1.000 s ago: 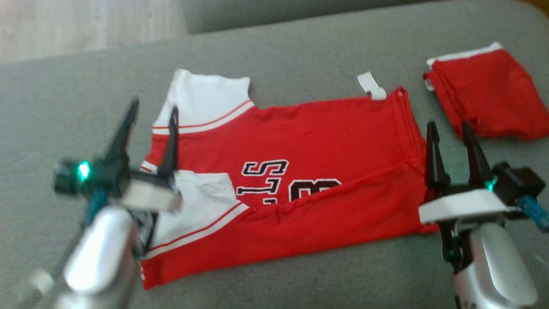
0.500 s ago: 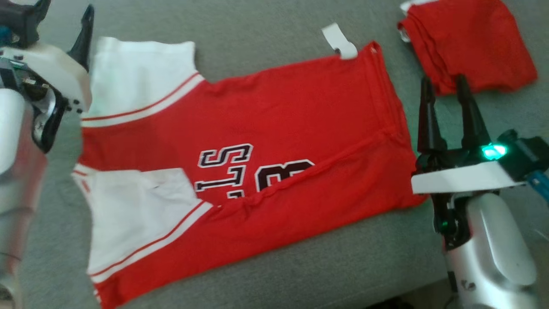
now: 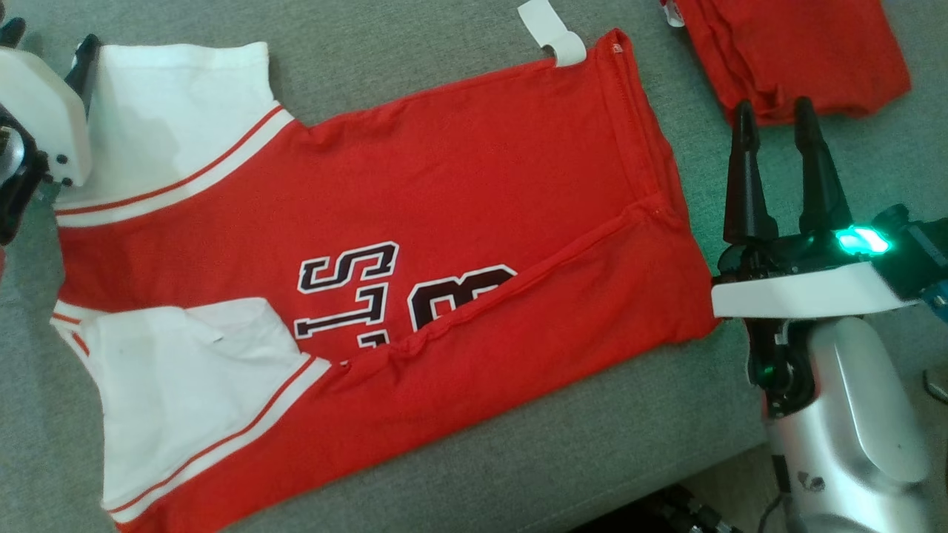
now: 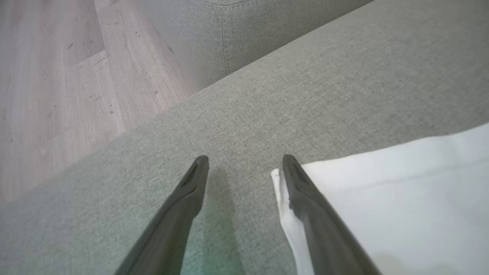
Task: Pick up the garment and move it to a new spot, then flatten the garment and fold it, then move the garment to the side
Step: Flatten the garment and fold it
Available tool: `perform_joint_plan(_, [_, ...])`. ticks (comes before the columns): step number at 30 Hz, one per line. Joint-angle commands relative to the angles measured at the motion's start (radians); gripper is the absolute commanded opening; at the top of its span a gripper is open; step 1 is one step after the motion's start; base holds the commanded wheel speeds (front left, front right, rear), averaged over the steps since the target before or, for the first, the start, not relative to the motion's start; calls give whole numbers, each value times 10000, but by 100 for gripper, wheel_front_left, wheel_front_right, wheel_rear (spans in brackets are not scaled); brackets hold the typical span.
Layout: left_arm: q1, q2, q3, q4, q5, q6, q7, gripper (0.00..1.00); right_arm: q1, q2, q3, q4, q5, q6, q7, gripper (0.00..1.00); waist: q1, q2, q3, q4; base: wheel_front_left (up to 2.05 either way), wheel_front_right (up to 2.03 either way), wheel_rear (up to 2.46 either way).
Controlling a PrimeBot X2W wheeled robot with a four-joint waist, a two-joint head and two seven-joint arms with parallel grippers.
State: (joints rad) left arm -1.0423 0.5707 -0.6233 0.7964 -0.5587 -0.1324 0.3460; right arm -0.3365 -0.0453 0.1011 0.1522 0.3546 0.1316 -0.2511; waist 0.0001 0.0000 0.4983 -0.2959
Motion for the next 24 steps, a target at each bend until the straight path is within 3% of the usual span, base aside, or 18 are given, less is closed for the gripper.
perform_joint_plan(1, [-268, 554, 135, -122, -110, 19, -3, 100, -59, -49, 172, -305, 94, -9, -106, 100, -1, 0, -13, 24, 0, 0, 0])
perform_joint_plan(14, [-384, 502, -811, -310, -1170, 18, -331, 100, -69, -49, 86, 212, -75, -9, -106, 100, -1, 0, -463, 201, 0, 0, 0])
perform_joint_plan(24, [-253, 758, -1449, -602, -2205, 18, 268, 100, -127, -49, 131, 368, 0, -9, -106, 100, -1, 0, -386, 73, 0, 0, 0])
